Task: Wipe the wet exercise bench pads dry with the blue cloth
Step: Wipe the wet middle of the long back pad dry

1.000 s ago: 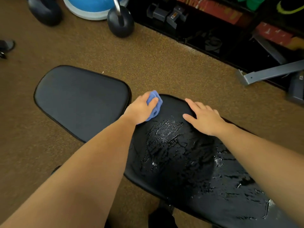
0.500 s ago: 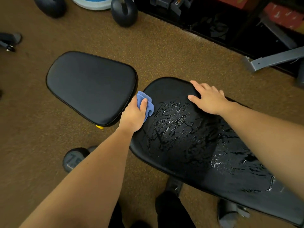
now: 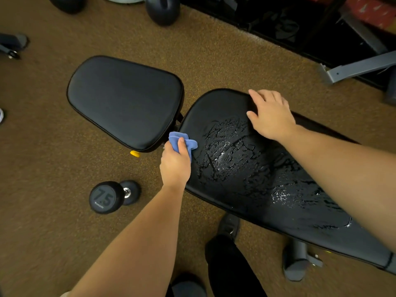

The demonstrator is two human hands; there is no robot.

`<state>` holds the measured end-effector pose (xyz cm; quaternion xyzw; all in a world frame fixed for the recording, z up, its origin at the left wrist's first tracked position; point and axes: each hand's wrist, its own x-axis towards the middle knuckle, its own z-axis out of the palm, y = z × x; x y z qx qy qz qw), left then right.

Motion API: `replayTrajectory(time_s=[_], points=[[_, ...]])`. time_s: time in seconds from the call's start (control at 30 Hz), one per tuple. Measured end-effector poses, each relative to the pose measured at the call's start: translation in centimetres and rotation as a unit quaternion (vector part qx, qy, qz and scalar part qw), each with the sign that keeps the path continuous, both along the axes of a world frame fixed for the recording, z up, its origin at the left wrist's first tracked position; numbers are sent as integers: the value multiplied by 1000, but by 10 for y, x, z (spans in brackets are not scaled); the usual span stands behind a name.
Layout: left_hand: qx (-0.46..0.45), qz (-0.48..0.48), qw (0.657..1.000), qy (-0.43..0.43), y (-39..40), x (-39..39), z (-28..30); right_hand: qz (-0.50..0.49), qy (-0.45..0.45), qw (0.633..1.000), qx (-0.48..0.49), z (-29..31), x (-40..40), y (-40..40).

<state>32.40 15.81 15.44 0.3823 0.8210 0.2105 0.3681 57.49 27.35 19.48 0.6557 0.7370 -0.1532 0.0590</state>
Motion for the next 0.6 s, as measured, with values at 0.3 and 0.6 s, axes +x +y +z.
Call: replayTrajectory(time_s=[0.3, 0.6], points=[[1, 74, 994, -86, -17, 11, -2, 45, 312, 947, 66, 14, -87, -97], [-211, 34, 869, -446, 1, -82, 40, -36, 185, 982, -3, -12, -203, -167]])
